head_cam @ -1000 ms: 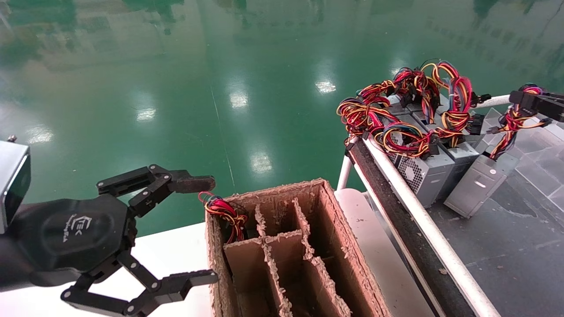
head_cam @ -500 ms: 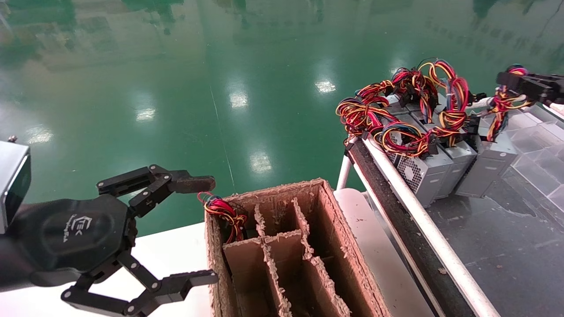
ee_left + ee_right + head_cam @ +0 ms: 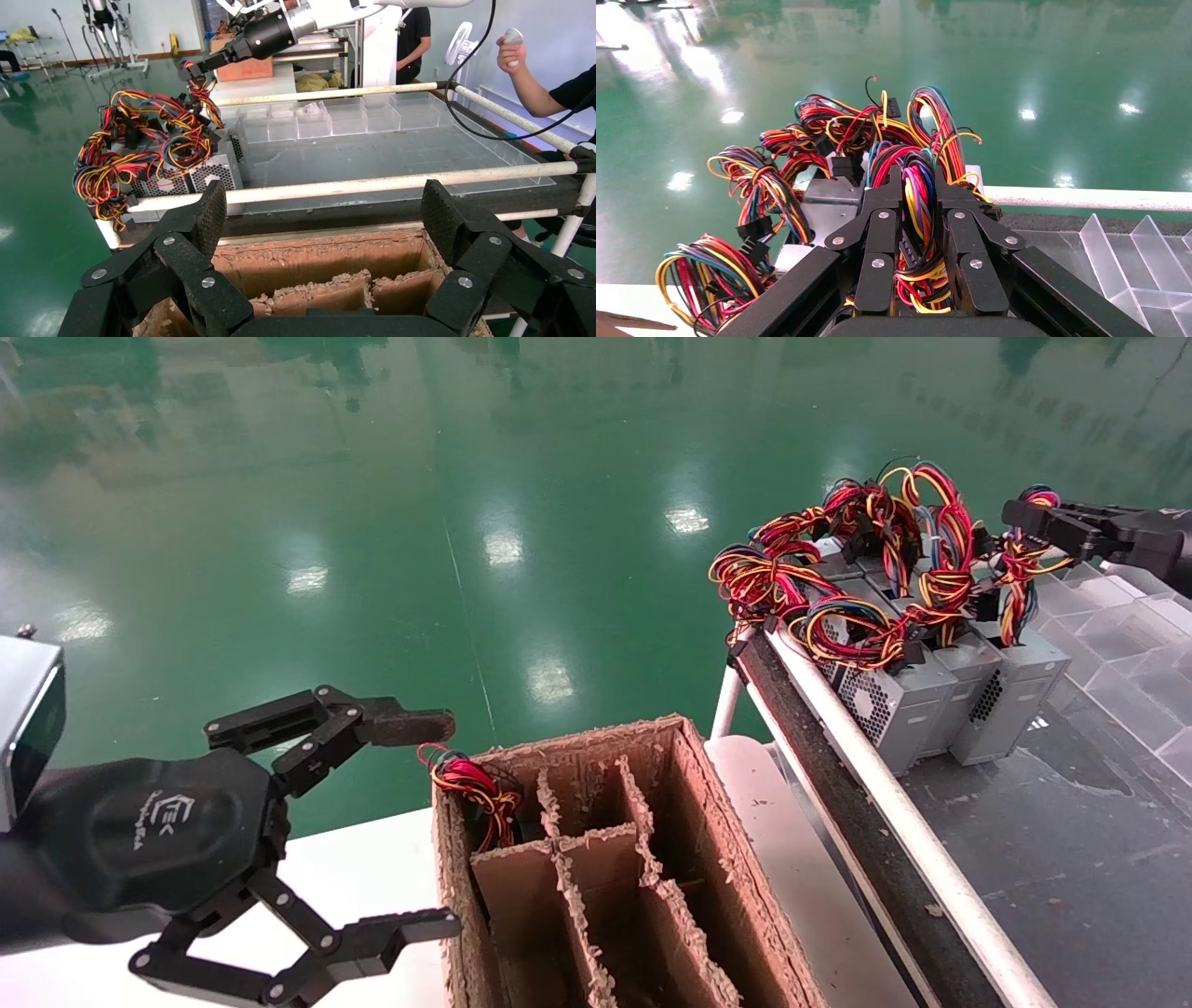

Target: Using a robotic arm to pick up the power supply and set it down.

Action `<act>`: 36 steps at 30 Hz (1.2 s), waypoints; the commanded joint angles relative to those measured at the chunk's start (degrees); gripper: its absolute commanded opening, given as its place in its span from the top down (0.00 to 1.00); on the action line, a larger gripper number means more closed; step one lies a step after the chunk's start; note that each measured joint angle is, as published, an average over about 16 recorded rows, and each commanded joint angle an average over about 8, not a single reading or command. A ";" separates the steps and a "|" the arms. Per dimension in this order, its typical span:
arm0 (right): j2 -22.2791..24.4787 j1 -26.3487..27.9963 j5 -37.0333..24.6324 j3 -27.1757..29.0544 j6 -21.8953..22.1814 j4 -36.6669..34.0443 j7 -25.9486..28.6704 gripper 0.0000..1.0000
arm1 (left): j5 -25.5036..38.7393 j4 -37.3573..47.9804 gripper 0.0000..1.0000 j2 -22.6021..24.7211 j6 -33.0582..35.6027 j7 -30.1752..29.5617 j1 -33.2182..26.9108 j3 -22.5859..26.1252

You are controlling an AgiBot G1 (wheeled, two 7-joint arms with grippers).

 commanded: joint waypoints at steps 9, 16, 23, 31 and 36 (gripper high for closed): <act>-0.54 -1.05 0.84 0.58 0.88 0.28 -0.68 0.41 | 0.00 0.00 0.00 0.00 0.00 0.00 0.00 0.01; 0.09 -1.20 1.27 0.88 -1.61 0.78 -1.16 0.00 | -0.01 0.00 0.00 0.00 0.00 0.00 0.00 0.01; 0.84 -1.12 1.30 0.91 -2.94 0.88 -1.56 0.00 | -0.01 0.00 0.00 0.00 0.00 0.01 0.00 0.01; 2.24 -0.86 2.30 1.61 -4.47 0.96 -2.18 0.00 | -0.01 0.00 0.00 -0.01 -0.01 0.01 0.00 0.02; 3.27 -0.98 4.73 3.28 -7.06 1.32 -3.42 0.00 | -0.01 0.00 0.00 -0.01 -0.01 0.01 -0.01 0.02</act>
